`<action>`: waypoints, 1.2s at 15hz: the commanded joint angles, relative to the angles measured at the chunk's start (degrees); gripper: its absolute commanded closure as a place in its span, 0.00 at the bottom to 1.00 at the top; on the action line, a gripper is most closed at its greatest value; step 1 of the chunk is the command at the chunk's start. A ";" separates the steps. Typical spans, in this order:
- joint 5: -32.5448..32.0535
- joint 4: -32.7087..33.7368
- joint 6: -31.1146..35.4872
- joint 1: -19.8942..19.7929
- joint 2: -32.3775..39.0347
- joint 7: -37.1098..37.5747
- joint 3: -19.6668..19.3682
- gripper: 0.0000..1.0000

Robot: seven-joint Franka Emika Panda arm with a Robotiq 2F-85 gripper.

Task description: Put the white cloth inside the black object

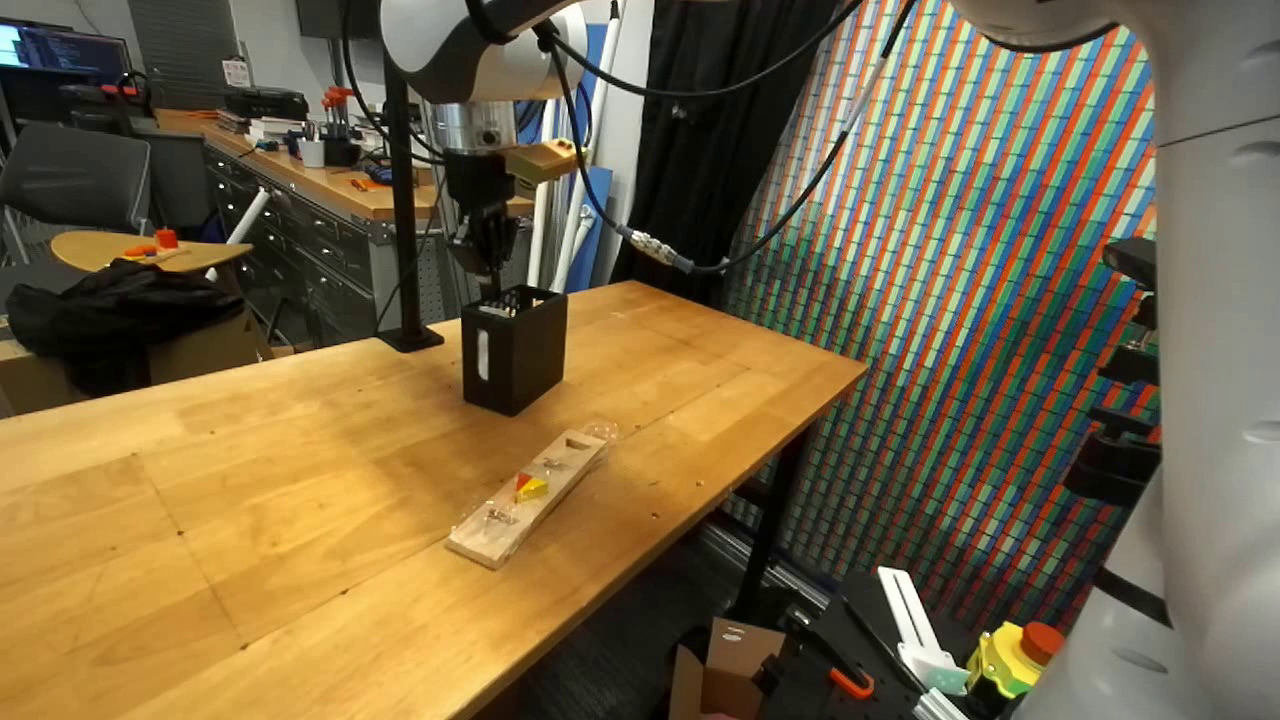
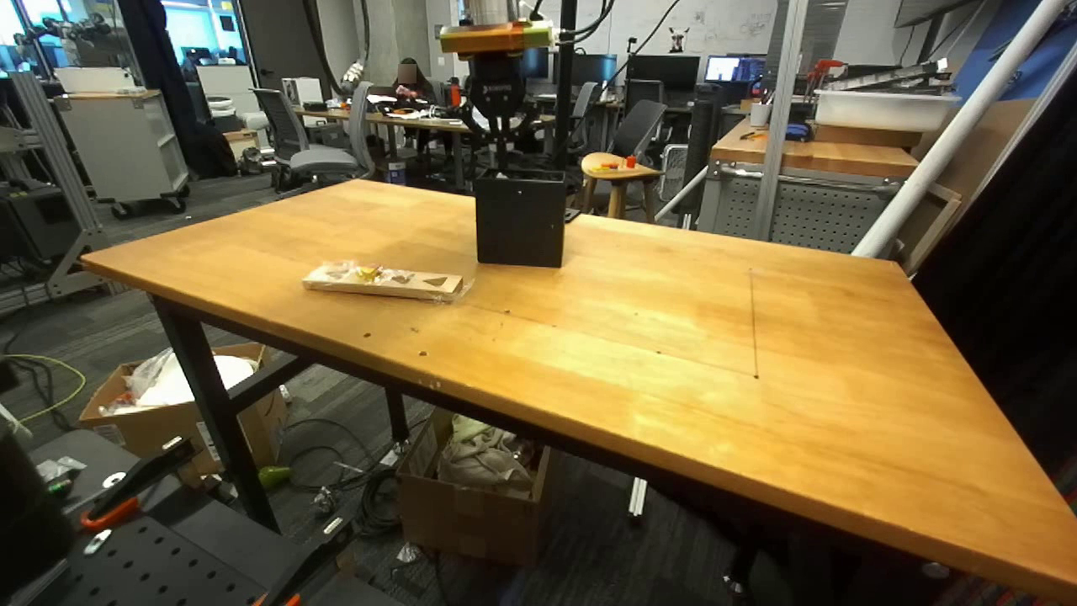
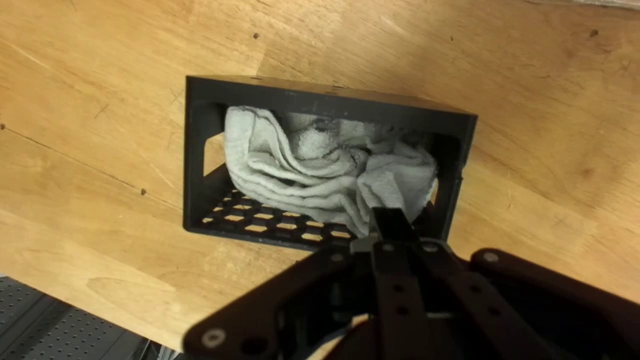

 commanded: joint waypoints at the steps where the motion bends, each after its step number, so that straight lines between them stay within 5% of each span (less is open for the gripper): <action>1: -0.74 -1.88 1.59 0.82 -1.67 2.46 0.12 1.00; 18: 1.38 -0.61 1.05 -0.50 0.97 1.27 0.35 1.00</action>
